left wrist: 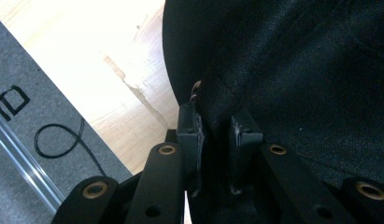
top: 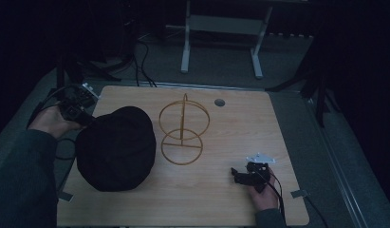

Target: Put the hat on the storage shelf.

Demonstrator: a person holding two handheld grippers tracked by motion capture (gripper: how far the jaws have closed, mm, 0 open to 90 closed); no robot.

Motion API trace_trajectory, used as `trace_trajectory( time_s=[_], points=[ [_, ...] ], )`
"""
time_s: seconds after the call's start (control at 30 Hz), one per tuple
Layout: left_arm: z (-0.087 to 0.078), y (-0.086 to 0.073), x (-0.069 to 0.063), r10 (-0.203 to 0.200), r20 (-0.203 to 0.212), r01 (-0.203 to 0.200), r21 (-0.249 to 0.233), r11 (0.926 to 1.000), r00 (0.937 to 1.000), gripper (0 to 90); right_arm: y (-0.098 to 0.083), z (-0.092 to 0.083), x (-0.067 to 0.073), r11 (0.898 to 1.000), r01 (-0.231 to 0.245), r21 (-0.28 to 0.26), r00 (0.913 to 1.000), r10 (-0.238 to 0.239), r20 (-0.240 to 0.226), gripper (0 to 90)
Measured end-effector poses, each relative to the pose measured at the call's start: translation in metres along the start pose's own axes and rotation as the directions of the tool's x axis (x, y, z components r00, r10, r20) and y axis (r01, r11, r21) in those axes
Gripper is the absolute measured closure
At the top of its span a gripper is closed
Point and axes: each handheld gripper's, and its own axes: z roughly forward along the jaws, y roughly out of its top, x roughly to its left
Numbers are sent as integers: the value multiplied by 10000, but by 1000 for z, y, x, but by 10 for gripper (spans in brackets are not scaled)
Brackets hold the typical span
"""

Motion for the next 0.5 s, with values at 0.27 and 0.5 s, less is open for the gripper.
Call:
trace_trajectory(
  time_s=[0.27,0.5],
  points=[
    [-10,3,3,-88,-147,89,29,10000,9999,775,0,0,0,10000,3,-7,10000,-3,4,123],
    [-22,3,6,-222,-160,217,-285,9994,9996,774,0,0,0,10000,0,-11,10000,0,1,123]
  ],
)
